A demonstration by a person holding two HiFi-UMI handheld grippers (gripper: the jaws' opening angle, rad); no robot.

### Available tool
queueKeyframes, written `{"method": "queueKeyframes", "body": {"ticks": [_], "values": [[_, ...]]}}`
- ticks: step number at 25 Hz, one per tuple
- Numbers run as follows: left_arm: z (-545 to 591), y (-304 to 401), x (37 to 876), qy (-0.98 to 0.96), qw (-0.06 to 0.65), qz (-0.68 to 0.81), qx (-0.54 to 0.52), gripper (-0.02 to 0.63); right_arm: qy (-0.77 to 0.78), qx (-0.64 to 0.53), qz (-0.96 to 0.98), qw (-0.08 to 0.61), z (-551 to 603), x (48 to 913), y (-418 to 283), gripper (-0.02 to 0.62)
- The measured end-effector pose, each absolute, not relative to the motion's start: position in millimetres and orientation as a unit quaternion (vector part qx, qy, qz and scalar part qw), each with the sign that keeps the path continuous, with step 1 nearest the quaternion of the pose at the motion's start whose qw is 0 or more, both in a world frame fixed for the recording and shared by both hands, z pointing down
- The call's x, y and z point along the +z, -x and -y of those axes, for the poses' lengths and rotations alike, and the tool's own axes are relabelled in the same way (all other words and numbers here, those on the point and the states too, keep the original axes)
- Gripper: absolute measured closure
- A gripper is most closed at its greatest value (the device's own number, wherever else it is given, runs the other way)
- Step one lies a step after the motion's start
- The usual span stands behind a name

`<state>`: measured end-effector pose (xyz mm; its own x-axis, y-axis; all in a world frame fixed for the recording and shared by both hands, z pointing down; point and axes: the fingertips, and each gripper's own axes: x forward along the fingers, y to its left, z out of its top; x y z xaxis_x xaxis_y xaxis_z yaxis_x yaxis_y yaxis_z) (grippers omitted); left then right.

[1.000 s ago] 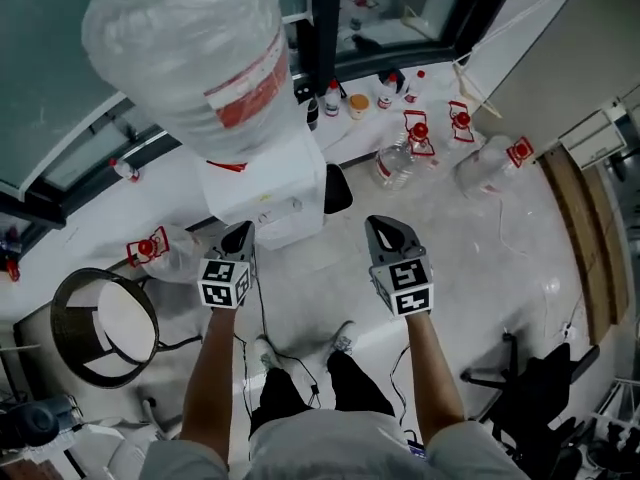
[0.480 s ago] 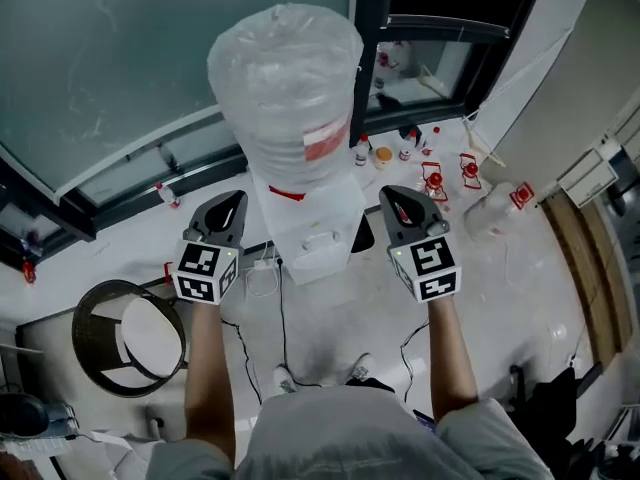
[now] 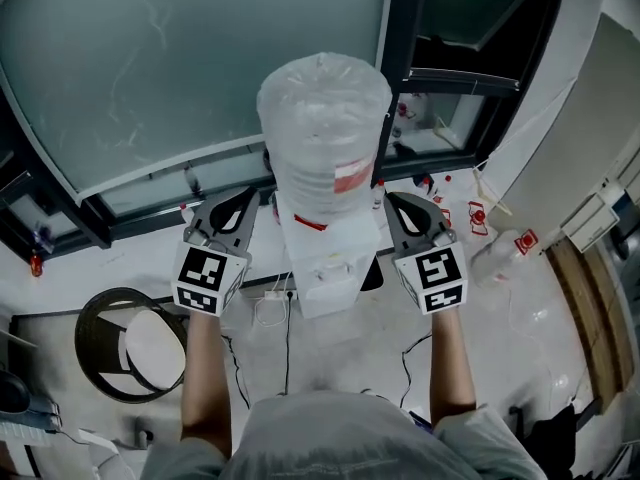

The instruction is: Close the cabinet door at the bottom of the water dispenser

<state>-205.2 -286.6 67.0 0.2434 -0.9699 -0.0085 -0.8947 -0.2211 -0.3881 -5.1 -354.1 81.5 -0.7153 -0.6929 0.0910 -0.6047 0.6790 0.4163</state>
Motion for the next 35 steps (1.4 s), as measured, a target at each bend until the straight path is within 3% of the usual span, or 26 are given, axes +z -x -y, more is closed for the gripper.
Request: {"method": "queueKeyframes", "body": {"ticks": [18, 35], "values": [[243, 182, 38, 0.771, 0.211, -0.586, -0.129, 0.586, -0.327, -0.200, 0.918, 0.105, 314, 54, 27, 0.568], [231, 187, 39, 0.783, 0.190, -0.583, -0.102, 0.586, -0.317, -0.199, 0.920, 0.119, 302, 69, 28, 0.568]]}}
